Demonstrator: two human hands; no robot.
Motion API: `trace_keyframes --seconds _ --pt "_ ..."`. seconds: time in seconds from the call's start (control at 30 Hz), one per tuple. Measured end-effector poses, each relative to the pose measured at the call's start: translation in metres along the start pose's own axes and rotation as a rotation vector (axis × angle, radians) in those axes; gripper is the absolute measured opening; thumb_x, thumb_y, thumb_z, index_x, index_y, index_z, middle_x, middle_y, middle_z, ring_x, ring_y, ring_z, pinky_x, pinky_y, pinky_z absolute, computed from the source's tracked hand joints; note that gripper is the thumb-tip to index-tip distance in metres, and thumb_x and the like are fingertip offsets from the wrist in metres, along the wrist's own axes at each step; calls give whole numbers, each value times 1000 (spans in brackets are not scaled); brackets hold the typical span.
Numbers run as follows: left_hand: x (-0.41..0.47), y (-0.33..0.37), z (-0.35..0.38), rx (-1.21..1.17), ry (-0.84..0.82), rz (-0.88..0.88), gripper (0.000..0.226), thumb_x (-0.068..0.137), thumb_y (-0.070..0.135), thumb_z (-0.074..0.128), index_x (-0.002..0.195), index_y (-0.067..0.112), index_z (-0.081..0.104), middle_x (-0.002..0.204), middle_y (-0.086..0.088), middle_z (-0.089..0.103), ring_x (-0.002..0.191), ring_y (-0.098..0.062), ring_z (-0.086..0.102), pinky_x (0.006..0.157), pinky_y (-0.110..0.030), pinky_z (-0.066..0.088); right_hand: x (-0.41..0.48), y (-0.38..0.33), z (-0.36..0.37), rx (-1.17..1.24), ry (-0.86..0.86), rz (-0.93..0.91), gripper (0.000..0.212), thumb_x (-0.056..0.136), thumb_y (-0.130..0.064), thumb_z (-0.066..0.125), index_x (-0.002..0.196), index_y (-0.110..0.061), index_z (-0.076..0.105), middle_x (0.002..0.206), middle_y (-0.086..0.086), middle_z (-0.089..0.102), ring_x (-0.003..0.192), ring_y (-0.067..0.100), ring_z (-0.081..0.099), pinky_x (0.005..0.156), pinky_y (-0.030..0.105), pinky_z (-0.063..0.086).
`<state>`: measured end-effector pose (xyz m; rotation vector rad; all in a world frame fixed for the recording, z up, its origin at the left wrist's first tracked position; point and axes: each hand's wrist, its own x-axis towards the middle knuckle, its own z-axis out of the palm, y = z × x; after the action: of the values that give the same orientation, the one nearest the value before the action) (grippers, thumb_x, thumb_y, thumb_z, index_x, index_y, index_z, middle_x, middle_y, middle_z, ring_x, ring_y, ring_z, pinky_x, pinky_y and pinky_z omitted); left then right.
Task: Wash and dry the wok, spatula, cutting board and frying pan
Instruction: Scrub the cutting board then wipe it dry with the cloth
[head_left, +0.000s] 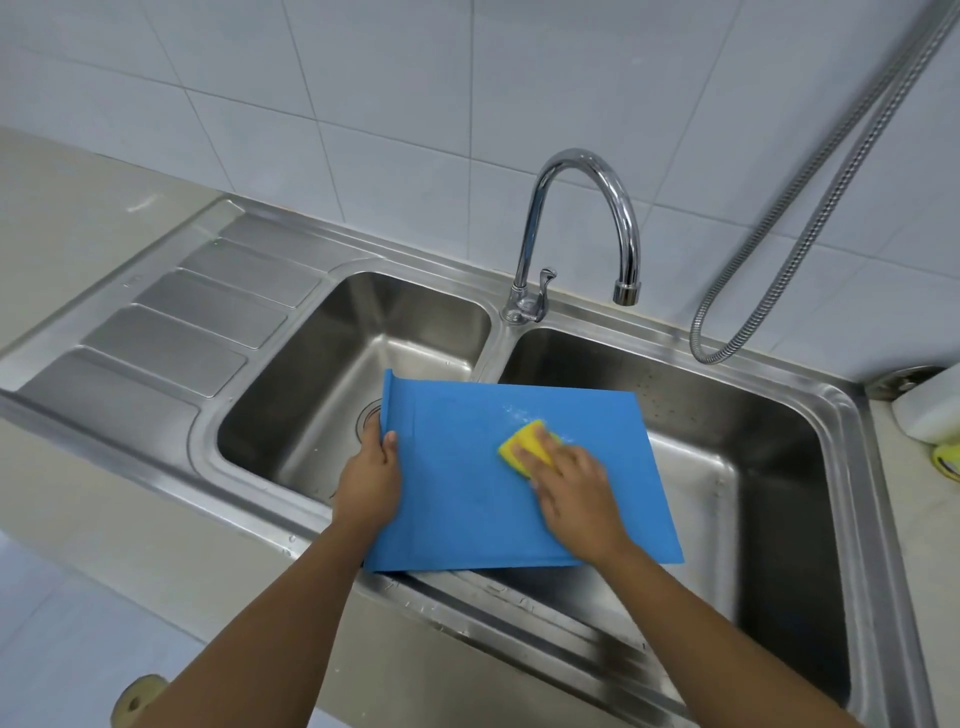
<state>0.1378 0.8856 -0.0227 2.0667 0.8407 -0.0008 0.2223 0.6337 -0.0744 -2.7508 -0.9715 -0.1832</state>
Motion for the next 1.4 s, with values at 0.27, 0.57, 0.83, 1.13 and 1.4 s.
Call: trace_keyframes --seconds 0.27,0.57,0.83,1.13,1.4 --pt "-3 -1 -1 -20 0 27 44 104 41 24 147 34 27 102 2 57 89 -21 54 78 -36 39 18 -39 -17 100 -57 588 55 97 -24 45 148 -39 32 161 4 19 119 35 41 96 48 38" --pt "0 -3 1 -34 -11 43 46 104 41 24 149 33 24 103 5 53 91 -19 52 80 -36 39 -46 36 -15 40 32 805 49 97 -32 38 146 -34 41 155 8 32 107 40 49 91 46 43" --pt "17 -9 2 -39 -7 23 44 103 43 26 146 34 28 124 -8 59 109 -34 56 88 -42 41 -45 -69 -5 70 4 239 58 84 -29 58 140 -37 43 148 6 45 94 29 54 75 40 49" --pt "11 -5 1 -28 -10 25 48 103 44 25 150 30 26 132 -9 56 117 -35 53 90 -41 39 -60 -24 -33 123 -144 1033 58 100 -27 38 153 -37 17 162 6 7 127 35 34 103 45 32" --pt "10 -5 1 -46 -3 35 46 104 42 25 148 29 29 129 -8 57 113 -34 55 86 -40 39 -54 -79 -18 151 -133 297 64 84 -17 48 141 -46 39 158 0 32 109 34 52 88 45 44"
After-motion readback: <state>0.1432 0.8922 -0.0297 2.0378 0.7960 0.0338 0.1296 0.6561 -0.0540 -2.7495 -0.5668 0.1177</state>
